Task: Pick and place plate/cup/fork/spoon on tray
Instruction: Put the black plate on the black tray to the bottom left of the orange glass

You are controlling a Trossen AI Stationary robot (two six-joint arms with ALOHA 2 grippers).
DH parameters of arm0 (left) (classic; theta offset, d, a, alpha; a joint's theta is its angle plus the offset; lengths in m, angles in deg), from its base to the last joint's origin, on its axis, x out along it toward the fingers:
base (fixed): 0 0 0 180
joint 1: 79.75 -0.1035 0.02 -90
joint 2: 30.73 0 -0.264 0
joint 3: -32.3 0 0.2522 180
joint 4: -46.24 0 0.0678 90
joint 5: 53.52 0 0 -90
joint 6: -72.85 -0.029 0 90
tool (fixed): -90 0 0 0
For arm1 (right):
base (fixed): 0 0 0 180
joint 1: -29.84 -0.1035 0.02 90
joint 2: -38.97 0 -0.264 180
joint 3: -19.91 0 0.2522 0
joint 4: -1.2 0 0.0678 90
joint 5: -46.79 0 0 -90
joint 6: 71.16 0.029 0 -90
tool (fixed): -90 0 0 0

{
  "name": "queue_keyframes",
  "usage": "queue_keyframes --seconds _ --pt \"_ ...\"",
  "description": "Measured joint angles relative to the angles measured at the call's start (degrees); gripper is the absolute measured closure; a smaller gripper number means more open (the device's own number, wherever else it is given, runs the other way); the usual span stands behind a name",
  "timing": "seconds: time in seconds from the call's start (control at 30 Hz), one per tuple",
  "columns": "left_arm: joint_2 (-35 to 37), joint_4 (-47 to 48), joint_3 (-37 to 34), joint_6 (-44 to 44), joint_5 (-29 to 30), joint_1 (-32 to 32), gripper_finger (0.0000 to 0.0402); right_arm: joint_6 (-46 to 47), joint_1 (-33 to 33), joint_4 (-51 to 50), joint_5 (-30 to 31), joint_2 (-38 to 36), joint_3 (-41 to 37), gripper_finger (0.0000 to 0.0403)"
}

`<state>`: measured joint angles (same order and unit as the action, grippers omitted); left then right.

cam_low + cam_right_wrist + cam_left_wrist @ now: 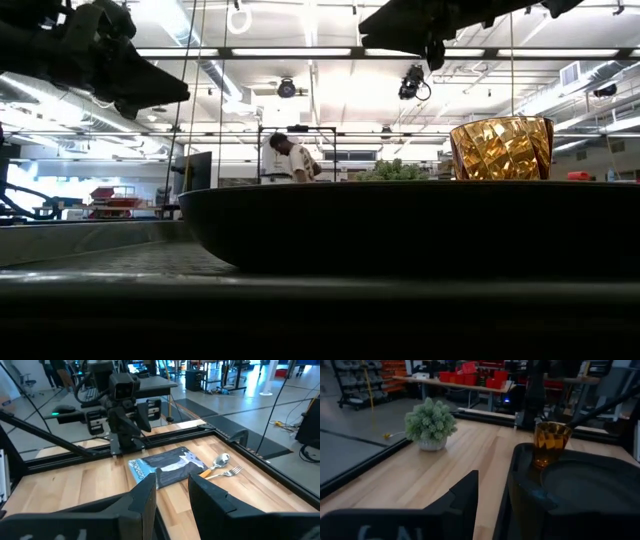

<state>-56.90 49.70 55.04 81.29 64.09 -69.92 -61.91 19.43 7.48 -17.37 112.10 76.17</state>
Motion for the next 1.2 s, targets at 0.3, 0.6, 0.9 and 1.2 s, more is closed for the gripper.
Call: queue_keyframes --seconds 0.3,0.6,0.9,1.2 --pt "-0.1 1.3 0.0 1.6 0.3 0.0 0.0286 0.2 0.0 0.0 0.0 0.0 0.0 0.0282" --pt "-3.6 2.1 0.1 8.3 -2.3 1.0 0.0285 1.1 1.3 2.6 0.0 0.0 0.1 0.0282" --pt "-13.5 -0.1 0.1 13.2 -2.4 3.9 0.0285 1.9 2.9 -0.9 -3.6 0.0 0.1 0.0282" --pt "-14.7 -1.9 0.1 13.0 -2.0 3.9 0.0285 4.6 3.8 -4.0 -9.3 3.0 1.5 0.0282"
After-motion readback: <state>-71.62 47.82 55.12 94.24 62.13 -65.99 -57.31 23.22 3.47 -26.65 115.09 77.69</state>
